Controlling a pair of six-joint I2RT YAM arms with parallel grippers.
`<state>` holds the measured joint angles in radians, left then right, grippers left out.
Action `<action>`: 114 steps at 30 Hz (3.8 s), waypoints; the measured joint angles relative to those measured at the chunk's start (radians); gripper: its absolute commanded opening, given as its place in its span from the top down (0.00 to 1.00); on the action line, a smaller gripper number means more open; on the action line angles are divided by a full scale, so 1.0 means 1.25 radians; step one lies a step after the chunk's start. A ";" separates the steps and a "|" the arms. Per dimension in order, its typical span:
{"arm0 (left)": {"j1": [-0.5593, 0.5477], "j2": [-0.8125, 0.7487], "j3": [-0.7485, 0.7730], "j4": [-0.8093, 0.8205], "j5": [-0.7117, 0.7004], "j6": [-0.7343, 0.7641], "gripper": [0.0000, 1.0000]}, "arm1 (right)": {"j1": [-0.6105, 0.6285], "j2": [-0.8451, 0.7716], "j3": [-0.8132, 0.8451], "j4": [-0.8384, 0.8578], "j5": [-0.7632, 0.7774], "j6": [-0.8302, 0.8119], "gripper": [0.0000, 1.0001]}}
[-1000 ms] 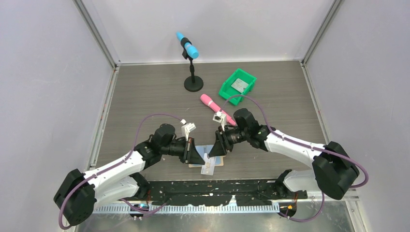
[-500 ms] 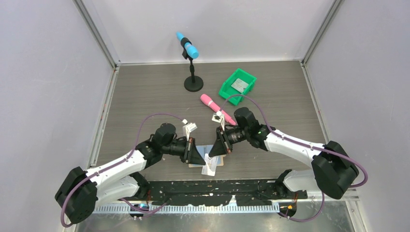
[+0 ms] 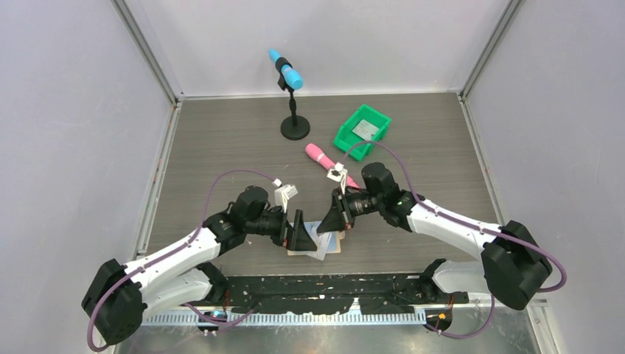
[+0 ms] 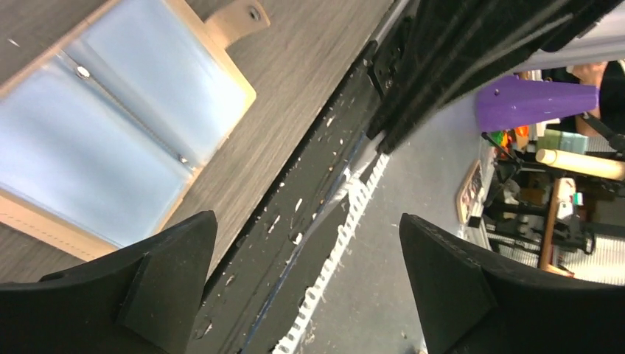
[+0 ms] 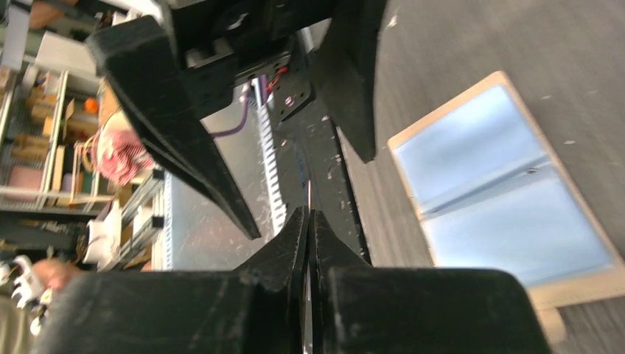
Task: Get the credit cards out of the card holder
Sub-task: Place the credit card in the storage box.
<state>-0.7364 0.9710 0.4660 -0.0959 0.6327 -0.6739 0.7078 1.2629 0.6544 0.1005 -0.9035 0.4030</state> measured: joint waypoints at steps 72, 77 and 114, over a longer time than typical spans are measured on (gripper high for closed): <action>0.004 -0.315 0.336 -0.695 -0.688 0.250 0.00 | -0.289 0.597 0.442 0.279 1.263 0.372 0.95; 0.004 -0.315 0.347 -0.696 -0.689 0.250 0.00 | -0.299 0.615 0.445 0.282 1.263 0.370 0.89; 0.004 -0.281 0.333 -0.703 -0.657 0.167 0.00 | -0.291 0.271 0.412 -0.119 0.835 0.182 0.50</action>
<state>-0.7315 0.6193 0.8818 -0.9752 -0.1886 -0.4648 0.3435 1.6020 1.1698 -0.0479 0.1406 0.6312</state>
